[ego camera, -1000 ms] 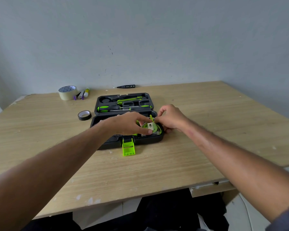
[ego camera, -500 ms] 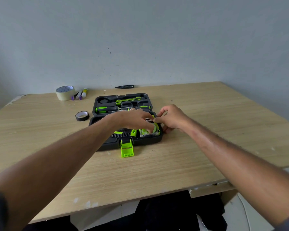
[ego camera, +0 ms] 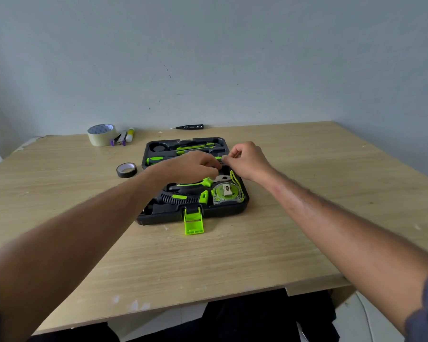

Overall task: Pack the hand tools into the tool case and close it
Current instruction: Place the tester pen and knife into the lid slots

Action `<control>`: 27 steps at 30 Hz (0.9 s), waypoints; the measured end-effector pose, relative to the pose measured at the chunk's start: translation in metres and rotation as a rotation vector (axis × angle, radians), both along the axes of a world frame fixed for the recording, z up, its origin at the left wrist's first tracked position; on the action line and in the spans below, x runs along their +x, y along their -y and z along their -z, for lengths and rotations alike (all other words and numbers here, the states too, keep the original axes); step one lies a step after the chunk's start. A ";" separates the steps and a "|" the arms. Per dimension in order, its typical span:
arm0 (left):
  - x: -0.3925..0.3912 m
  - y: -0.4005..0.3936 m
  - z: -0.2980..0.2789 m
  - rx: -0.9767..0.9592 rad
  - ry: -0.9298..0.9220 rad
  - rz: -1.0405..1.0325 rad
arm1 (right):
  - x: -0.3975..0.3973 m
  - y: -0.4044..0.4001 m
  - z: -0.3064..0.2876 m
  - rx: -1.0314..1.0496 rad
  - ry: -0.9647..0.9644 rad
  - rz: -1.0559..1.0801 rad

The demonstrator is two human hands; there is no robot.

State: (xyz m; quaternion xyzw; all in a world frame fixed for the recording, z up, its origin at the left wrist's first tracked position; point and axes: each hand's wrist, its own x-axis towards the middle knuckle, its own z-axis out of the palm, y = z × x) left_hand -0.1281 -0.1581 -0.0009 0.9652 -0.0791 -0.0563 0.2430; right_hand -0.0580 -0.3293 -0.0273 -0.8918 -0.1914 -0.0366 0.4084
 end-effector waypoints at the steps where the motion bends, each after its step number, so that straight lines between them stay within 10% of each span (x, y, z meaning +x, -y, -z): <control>1: 0.003 -0.005 0.000 -0.028 0.028 -0.019 | 0.004 -0.005 -0.001 0.004 0.005 -0.001; 16: 0.104 -0.122 0.021 -0.182 0.261 -0.330 | 0.130 -0.110 -0.004 -0.124 0.103 -0.155; 27: 0.186 -0.157 0.044 -0.126 0.237 -0.358 | 0.219 -0.179 0.007 -0.603 0.420 -0.304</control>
